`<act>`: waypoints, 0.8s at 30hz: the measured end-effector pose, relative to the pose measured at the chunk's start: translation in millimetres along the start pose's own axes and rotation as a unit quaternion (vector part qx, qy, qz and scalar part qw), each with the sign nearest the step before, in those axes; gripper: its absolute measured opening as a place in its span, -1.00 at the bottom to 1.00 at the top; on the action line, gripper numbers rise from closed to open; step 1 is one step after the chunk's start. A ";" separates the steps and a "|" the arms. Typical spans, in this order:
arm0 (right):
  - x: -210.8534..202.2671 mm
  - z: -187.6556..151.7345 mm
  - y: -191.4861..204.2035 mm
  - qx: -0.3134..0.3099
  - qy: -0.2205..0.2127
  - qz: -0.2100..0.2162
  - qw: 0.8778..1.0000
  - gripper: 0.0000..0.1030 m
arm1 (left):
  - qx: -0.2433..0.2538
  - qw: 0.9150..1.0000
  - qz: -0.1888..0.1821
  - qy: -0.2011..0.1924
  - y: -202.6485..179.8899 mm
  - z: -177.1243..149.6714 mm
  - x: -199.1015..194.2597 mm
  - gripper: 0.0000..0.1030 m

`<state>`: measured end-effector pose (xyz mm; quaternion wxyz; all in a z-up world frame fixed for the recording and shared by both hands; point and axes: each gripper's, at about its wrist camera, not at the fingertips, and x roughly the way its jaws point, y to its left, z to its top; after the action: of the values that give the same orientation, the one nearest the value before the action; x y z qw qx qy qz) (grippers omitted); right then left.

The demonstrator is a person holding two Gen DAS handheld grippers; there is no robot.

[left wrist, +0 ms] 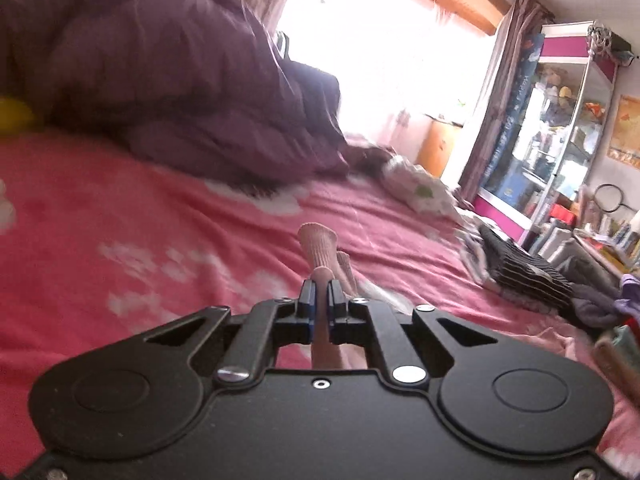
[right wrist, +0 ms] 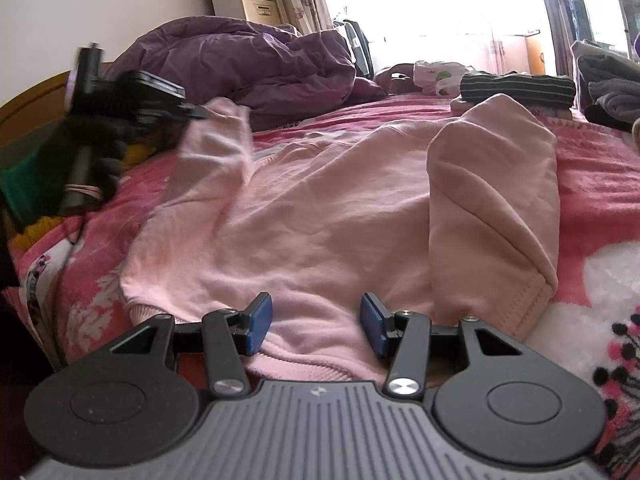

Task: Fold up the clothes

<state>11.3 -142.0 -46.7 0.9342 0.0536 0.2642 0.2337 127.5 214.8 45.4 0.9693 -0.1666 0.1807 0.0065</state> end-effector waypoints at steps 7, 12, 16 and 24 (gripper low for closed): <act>0.7 -1.4 5.3 -0.015 -0.002 -0.013 1.000 -0.03 | -0.022 0.998 0.056 -0.023 45.0 -4.4 -48.7 -0.94; -0.1 -0.7 8.8 -0.028 0.001 -0.022 0.999 -0.02 | -0.046 0.996 0.077 -0.007 69.6 -20.7 -67.5 -0.94; -2.5 -0.5 12.7 -0.038 0.005 -0.030 0.999 -0.02 | -0.065 0.994 0.083 0.007 83.7 -29.4 -73.4 -0.93; -12.1 3.0 31.3 -0.083 0.005 -0.071 0.994 -0.04 | -0.140 0.981 0.121 0.065 118.3 -43.0 -63.9 -0.65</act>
<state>-9.0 -119.9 -31.4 0.9484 -0.0446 0.2513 0.1879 44.2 315.6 -7.8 0.9145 -0.2774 0.2599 0.1383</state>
